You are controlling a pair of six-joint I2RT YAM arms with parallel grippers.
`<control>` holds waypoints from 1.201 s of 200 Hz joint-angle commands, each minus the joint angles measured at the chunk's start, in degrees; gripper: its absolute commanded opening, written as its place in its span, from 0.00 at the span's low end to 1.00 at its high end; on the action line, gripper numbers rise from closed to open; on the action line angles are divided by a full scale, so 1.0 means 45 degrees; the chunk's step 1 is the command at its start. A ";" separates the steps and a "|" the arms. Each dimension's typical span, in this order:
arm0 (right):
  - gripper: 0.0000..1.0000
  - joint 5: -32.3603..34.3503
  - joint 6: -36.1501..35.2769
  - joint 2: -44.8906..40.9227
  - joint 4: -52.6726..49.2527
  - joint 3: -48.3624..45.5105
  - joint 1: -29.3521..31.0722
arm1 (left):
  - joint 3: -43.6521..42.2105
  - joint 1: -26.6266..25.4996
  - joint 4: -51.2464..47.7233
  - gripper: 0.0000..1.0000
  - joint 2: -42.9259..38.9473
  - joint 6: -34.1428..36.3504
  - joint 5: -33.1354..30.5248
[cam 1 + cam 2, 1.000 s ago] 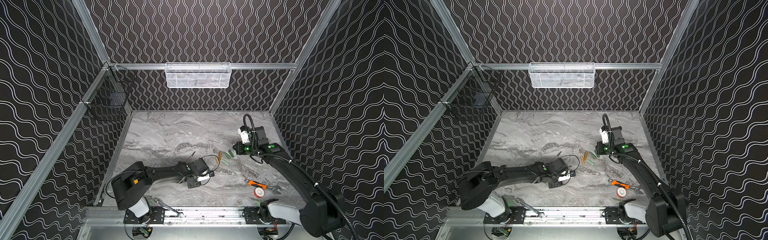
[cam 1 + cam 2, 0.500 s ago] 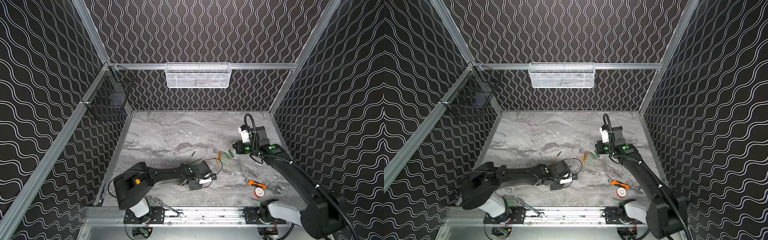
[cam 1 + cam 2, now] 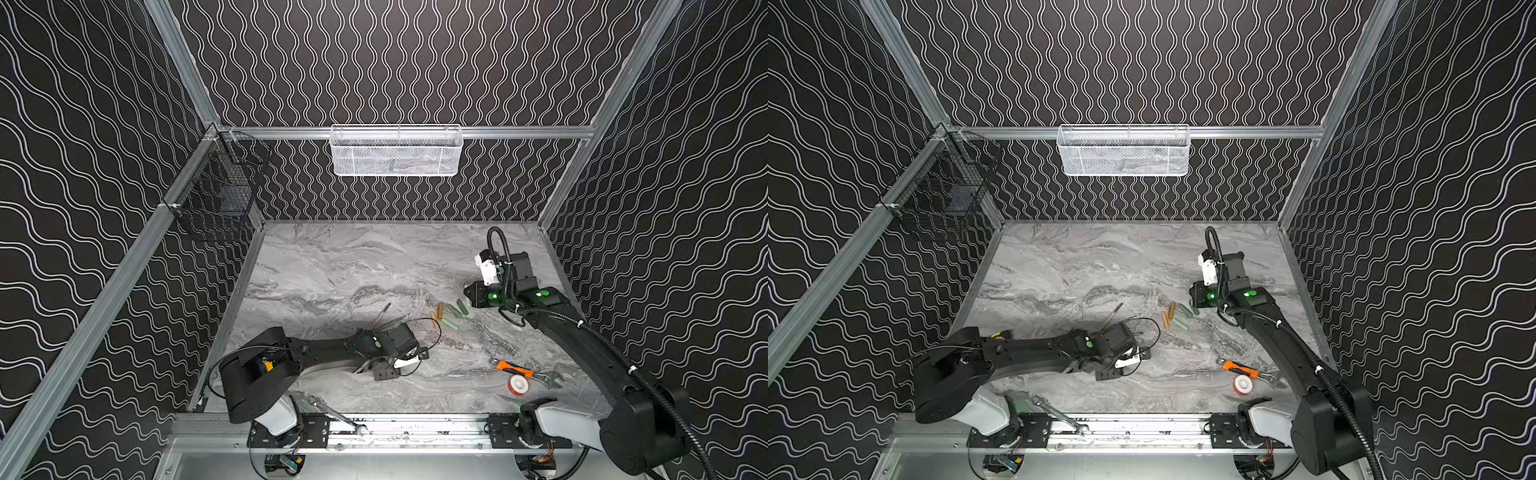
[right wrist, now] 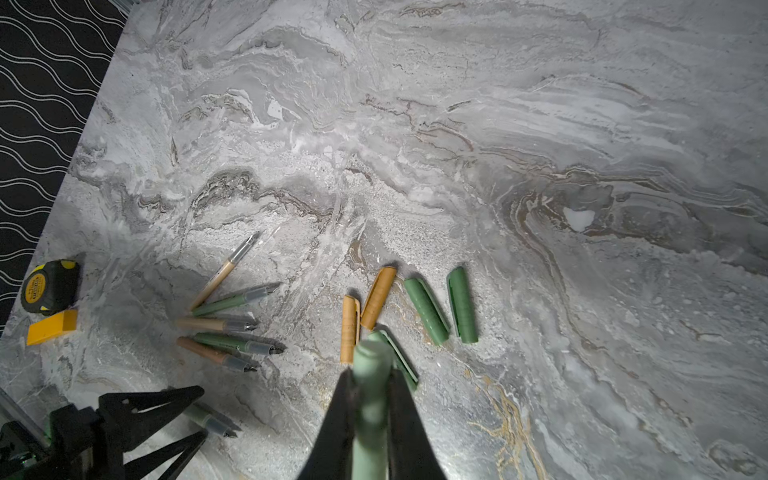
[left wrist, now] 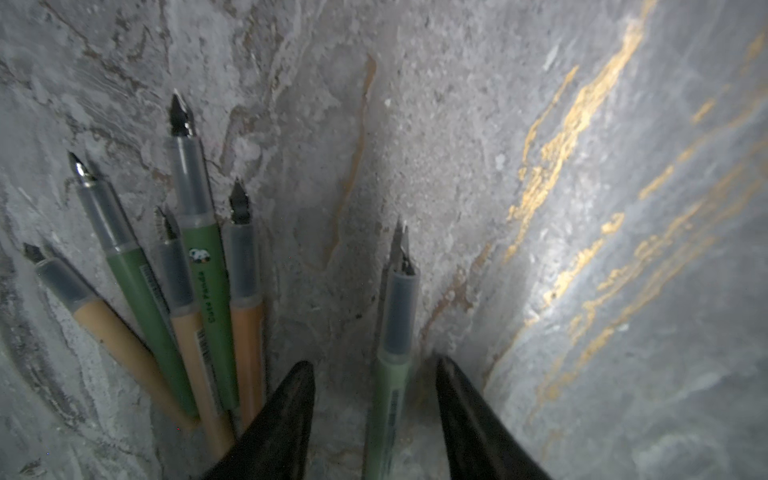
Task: Insert the pens into the pen caps
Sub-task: 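Grasp the light green pen with the left gripper while the right gripper lifts the cap, then lift the pen with the left gripper and bring both grippers toward each other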
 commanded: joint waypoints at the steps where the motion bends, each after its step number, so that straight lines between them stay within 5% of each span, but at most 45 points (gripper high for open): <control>1: 0.13 -0.0149 -0.0042 0.0069 0.0348 0.0149 0.0012 | 0.0123 -0.0002 -0.2083 0.52 0.0211 -0.0140 0.0509; 51: 0.13 -0.0276 -0.0023 0.0168 0.0478 0.0189 0.0007 | 0.0738 0.0590 -0.2699 0.48 0.0910 0.0170 0.1800; 94: 0.14 -0.0062 -0.0119 -0.0024 0.0373 0.0186 0.0008 | 0.1196 0.0718 -0.2818 0.24 0.1717 0.0117 0.2276; 151: 0.14 -0.0416 -0.0207 -0.0104 0.0546 0.0171 0.0007 | 0.1579 0.0719 -0.2738 0.07 0.1917 -0.0255 0.2337; 240: 0.15 -0.2408 -0.0161 -0.0758 0.2247 -0.0697 0.0007 | 0.1532 0.1111 -0.0850 0.00 -0.2312 -0.1801 0.6099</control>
